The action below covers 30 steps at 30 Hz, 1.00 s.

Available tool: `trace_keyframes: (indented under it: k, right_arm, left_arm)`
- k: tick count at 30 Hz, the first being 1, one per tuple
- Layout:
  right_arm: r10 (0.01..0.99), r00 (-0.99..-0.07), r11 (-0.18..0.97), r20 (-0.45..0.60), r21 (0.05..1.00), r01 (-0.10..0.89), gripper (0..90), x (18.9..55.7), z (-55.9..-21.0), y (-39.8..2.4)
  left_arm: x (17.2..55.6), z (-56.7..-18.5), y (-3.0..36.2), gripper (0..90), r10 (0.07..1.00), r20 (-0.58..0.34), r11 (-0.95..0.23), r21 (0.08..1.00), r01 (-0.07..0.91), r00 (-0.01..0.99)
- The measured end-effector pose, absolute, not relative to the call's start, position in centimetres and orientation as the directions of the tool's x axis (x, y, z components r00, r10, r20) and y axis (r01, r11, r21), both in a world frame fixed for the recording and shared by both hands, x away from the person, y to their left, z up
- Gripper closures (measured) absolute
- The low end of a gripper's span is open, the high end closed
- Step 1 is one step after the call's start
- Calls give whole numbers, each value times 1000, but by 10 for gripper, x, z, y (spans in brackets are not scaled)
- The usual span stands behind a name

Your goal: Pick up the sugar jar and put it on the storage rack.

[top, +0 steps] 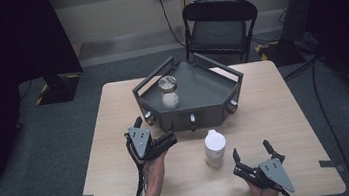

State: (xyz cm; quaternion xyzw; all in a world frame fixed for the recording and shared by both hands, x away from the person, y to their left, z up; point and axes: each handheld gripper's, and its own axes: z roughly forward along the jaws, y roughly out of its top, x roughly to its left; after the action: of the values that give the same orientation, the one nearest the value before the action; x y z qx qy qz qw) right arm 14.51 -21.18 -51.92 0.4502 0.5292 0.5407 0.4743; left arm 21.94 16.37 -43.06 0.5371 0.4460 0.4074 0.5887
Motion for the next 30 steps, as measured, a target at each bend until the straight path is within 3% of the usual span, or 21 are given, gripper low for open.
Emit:
trace_keyframes:
  k: [14, 30]
  right_arm:
    - [990, -142, 10, -15, 999, -36, 0, 145, -519, -211]
    - [990, -140, 10, -15, 999, -37, 0, 145, -519, -211]
  left_arm:
    - [191, -465, 169, 0, 968, -121, 121, 993, 15, 222]
    - [163, -504, 167, 0, 983, -92, 90, 996, 20, 160]
